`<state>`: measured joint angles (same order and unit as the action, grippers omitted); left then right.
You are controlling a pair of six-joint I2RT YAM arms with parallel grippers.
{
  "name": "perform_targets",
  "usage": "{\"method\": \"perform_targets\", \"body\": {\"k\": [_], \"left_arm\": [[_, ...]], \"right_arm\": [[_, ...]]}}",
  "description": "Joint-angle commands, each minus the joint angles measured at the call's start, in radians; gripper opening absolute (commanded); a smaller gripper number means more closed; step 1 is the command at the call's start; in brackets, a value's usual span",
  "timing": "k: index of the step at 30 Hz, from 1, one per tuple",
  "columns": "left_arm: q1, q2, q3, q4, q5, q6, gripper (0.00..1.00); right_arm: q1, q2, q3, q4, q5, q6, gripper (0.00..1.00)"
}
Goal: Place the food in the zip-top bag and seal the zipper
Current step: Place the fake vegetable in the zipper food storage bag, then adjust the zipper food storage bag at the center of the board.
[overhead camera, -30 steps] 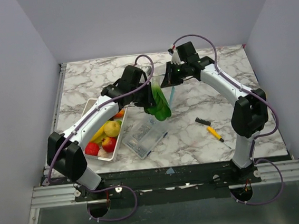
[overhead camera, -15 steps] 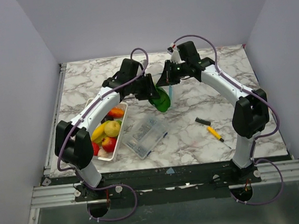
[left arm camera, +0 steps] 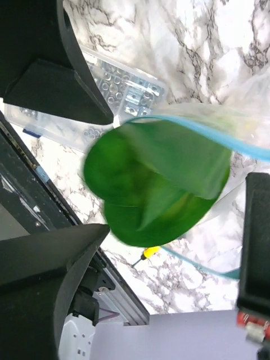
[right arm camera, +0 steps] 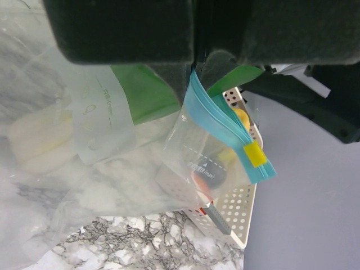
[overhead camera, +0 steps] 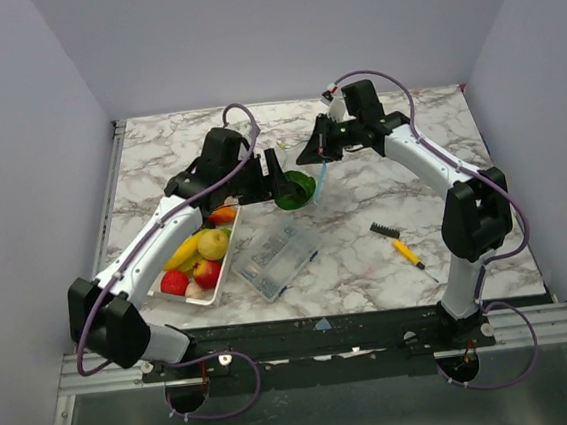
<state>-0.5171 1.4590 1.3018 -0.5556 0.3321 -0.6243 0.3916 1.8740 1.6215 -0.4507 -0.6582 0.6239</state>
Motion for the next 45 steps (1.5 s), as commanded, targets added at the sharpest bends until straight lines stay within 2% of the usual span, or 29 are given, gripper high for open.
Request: {"method": "perform_targets", "body": {"k": [1,5,6,10,11,13,15,16,18,21,27,31,34,40,43,45], "left_arm": [[0.024,-0.145,-0.102,0.051,-0.014,-0.01,0.67],[0.036,-0.199,-0.156,0.116,-0.032,-0.033,0.47],[0.039,-0.2,-0.163,0.118,-0.051,-0.039,0.39],[0.057,-0.162,-0.17,0.118,-0.111,-0.053,0.18],[0.063,-0.148,-0.167,0.115,-0.124,-0.058,0.17],[0.079,-0.125,-0.165,0.143,-0.1,-0.061,0.18],[0.084,-0.096,-0.151,0.171,-0.074,-0.058,0.27],[0.084,-0.075,-0.134,0.172,-0.066,-0.05,0.27],[0.083,-0.023,-0.097,0.157,-0.059,-0.046,0.27],[0.081,0.036,-0.087,0.166,-0.039,-0.055,0.2],[0.075,0.082,-0.102,0.221,0.015,-0.071,0.18],[0.041,0.087,-0.1,0.27,0.085,-0.06,0.26],[0.026,0.067,-0.149,0.36,0.121,-0.069,0.37],[0.02,0.019,-0.215,0.432,0.101,-0.095,0.5],[0.016,0.02,-0.201,0.431,0.094,-0.094,0.51],[0.014,0.041,-0.172,0.395,0.074,-0.088,0.48]], "right_arm": [[-0.009,-0.014,-0.032,0.045,-0.055,0.004,0.01],[-0.009,-0.018,-0.046,0.054,-0.064,0.003,0.01],[-0.009,-0.021,-0.048,0.055,-0.067,0.002,0.01],[-0.008,-0.031,-0.051,0.056,-0.066,-0.001,0.01],[-0.008,-0.034,-0.051,0.056,-0.064,-0.001,0.0],[-0.009,-0.039,-0.051,0.056,-0.069,-0.005,0.0],[-0.008,-0.045,-0.055,0.055,-0.068,-0.007,0.01],[-0.009,-0.045,-0.058,0.056,-0.069,-0.007,0.01],[-0.009,-0.047,-0.056,0.056,-0.071,-0.005,0.0],[-0.008,-0.05,-0.049,0.058,-0.072,-0.002,0.01],[-0.009,-0.052,-0.056,0.07,-0.074,0.004,0.01],[-0.008,-0.046,-0.063,0.086,-0.085,0.017,0.0],[-0.008,-0.043,-0.067,0.104,-0.089,0.026,0.01],[-0.009,-0.042,-0.064,0.105,-0.086,0.03,0.01],[-0.009,-0.044,-0.071,0.12,-0.091,0.04,0.01],[-0.008,-0.044,-0.077,0.131,-0.1,0.049,0.01]]}}
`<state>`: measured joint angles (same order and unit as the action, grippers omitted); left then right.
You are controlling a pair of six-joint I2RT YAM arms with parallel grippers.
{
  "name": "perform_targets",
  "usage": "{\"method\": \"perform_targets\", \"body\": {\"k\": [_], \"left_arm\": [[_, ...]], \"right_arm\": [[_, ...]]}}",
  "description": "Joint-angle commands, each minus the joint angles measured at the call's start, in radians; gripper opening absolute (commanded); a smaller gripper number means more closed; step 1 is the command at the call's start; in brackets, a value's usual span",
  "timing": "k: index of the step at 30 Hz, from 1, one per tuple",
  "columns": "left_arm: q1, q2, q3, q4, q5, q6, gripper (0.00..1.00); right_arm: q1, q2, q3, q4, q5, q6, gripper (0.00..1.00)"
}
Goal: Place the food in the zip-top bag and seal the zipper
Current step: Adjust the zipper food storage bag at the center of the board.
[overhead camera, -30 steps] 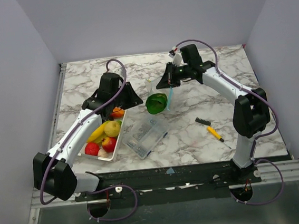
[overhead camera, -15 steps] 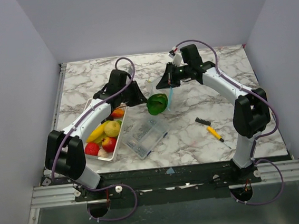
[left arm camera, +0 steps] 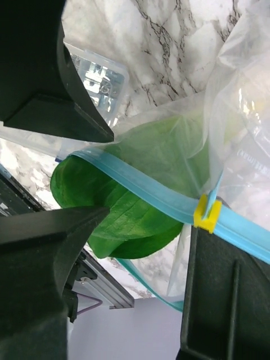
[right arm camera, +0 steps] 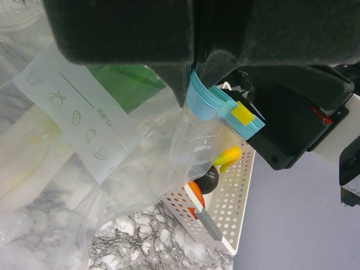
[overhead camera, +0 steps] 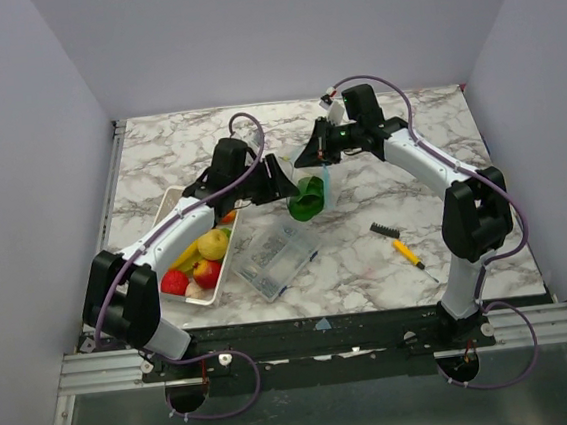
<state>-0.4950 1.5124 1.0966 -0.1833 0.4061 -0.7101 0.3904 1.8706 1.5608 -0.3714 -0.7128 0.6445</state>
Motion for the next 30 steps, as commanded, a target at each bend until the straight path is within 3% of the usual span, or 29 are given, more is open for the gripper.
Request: {"method": "perform_targets", "body": {"k": [1,5,9,11,15,19,25,28,30], "left_arm": [[-0.007,0.0,0.048,0.002,-0.007,0.002,0.45],[-0.008,0.035,0.069,-0.019,-0.039,0.006,0.34],[-0.008,0.054,0.124,-0.074,-0.06,0.041,0.12],[-0.008,0.038,0.157,-0.106,-0.066,0.061,0.0],[-0.009,0.002,0.293,-0.217,-0.006,0.102,0.0],[-0.02,-0.028,0.48,-0.275,0.073,0.093,0.0],[-0.073,-0.01,0.586,-0.286,0.036,0.078,0.0],[-0.085,0.048,0.668,-0.395,0.011,0.109,0.0],[-0.094,0.036,0.649,-0.382,0.009,0.104,0.0]], "right_arm": [[-0.007,-0.041,-0.018,0.055,-0.046,0.031,0.01],[-0.007,-0.048,-0.021,0.056,-0.049,0.032,0.01],[-0.007,-0.051,-0.016,0.031,-0.034,0.005,0.0],[-0.007,-0.045,0.037,-0.073,0.054,-0.074,0.01],[-0.007,-0.028,0.193,-0.314,0.418,-0.269,0.0],[-0.008,-0.043,0.267,-0.392,0.674,-0.351,0.01],[-0.006,-0.081,0.204,-0.298,0.603,-0.309,0.01],[-0.007,-0.085,0.248,-0.314,0.569,-0.292,0.01],[-0.006,-0.125,0.26,-0.309,0.546,-0.282,0.01]]}}
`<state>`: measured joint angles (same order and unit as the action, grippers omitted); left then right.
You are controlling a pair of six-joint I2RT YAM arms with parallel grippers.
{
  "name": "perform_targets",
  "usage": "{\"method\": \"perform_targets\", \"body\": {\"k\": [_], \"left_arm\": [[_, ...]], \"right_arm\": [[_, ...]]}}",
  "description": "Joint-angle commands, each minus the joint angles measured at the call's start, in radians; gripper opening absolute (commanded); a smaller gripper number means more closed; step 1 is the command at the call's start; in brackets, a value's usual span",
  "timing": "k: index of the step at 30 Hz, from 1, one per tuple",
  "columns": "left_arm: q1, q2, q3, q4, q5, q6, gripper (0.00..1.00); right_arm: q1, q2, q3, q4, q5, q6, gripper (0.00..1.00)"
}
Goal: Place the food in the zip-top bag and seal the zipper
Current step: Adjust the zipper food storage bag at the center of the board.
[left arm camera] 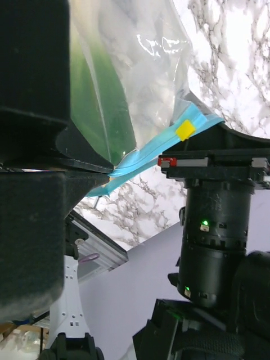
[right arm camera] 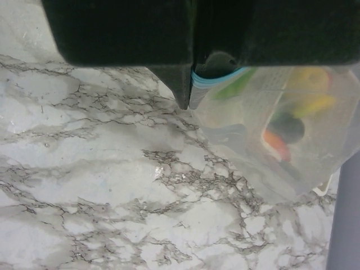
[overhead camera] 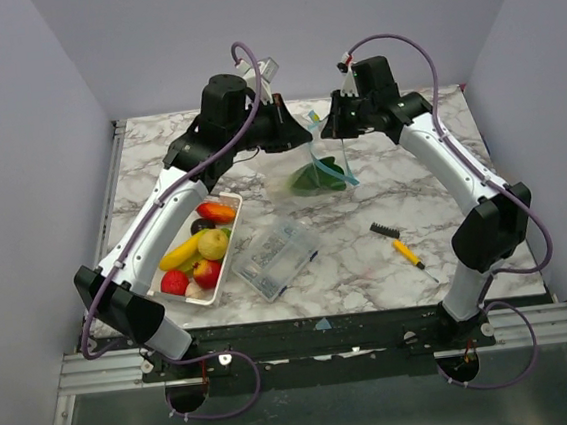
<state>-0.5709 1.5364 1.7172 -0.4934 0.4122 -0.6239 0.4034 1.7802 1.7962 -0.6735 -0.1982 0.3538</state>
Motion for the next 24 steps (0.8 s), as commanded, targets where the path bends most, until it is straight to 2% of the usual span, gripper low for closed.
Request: {"method": "perform_targets", "body": {"k": [1,4,6,8,10,14,18,23,24], "left_arm": [[-0.02,-0.005,-0.001,-0.041,0.007,0.004,0.0],[-0.016,-0.037,-0.1,0.041,-0.017,-0.04,0.0],[0.001,-0.006,-0.137,0.065,-0.045,-0.035,0.0],[0.028,0.065,-0.088,-0.011,-0.013,-0.032,0.0],[0.027,0.073,-0.059,-0.055,0.024,-0.011,0.0],[0.017,-0.046,-0.23,0.152,0.015,-0.057,0.0],[0.026,0.015,-0.193,0.07,0.043,-0.088,0.0],[0.028,-0.03,-0.374,0.302,0.115,-0.272,0.0],[0.028,-0.043,-0.394,0.324,0.101,-0.292,0.0]], "right_arm": [[-0.02,-0.057,0.022,0.004,0.017,0.017,0.01],[-0.02,-0.117,-0.065,0.076,-0.061,0.052,0.01],[-0.02,-0.106,-0.129,0.111,-0.048,0.071,0.01],[-0.02,-0.033,-0.087,0.015,-0.023,0.067,0.0],[-0.016,0.015,-0.009,-0.086,-0.015,0.037,0.01],[-0.009,-0.102,-0.062,0.008,0.02,0.05,0.0],[-0.01,-0.048,0.0,-0.047,-0.008,0.02,0.02],[-0.009,-0.014,-0.025,-0.106,0.04,-0.015,0.03],[-0.008,-0.025,-0.033,-0.116,0.038,-0.021,0.1]]}}
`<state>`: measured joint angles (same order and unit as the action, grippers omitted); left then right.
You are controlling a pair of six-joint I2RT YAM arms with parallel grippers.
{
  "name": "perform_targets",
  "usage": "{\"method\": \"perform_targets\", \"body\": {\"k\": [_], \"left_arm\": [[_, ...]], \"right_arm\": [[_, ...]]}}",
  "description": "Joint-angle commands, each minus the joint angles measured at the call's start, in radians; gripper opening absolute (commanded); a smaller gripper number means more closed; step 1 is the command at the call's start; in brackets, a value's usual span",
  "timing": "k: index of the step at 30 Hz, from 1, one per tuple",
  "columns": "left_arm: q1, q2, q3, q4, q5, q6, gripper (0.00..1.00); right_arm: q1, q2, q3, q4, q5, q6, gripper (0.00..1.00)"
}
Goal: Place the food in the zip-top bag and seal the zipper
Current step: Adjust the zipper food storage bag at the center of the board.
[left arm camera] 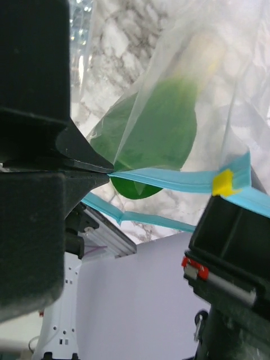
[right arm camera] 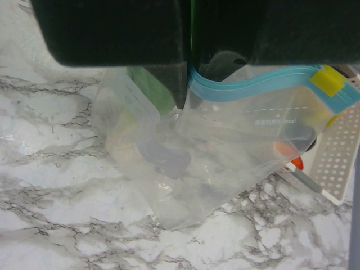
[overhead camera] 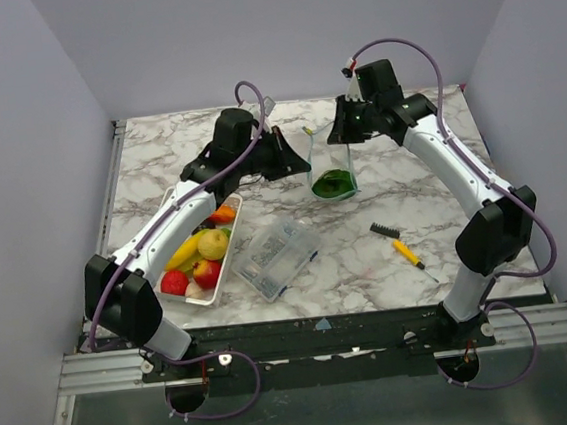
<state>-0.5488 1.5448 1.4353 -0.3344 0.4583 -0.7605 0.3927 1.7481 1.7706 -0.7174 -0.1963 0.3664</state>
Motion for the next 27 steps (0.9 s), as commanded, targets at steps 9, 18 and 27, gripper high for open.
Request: {"method": "perform_targets", "body": {"k": [9,18,27], "left_arm": [[0.032,-0.12,-0.157,0.252,-0.014,-0.261,0.0],[0.046,-0.047,-0.035,0.21,0.006,-0.278,0.0],[0.03,-0.024,0.067,0.166,0.009,-0.206,0.0]], "right_arm": [[0.044,-0.133,-0.139,-0.048,0.131,-0.111,0.4],[0.123,-0.098,-0.067,0.003,0.187,-0.169,0.09],[0.123,-0.103,-0.042,0.026,0.297,-0.094,0.0]]}}
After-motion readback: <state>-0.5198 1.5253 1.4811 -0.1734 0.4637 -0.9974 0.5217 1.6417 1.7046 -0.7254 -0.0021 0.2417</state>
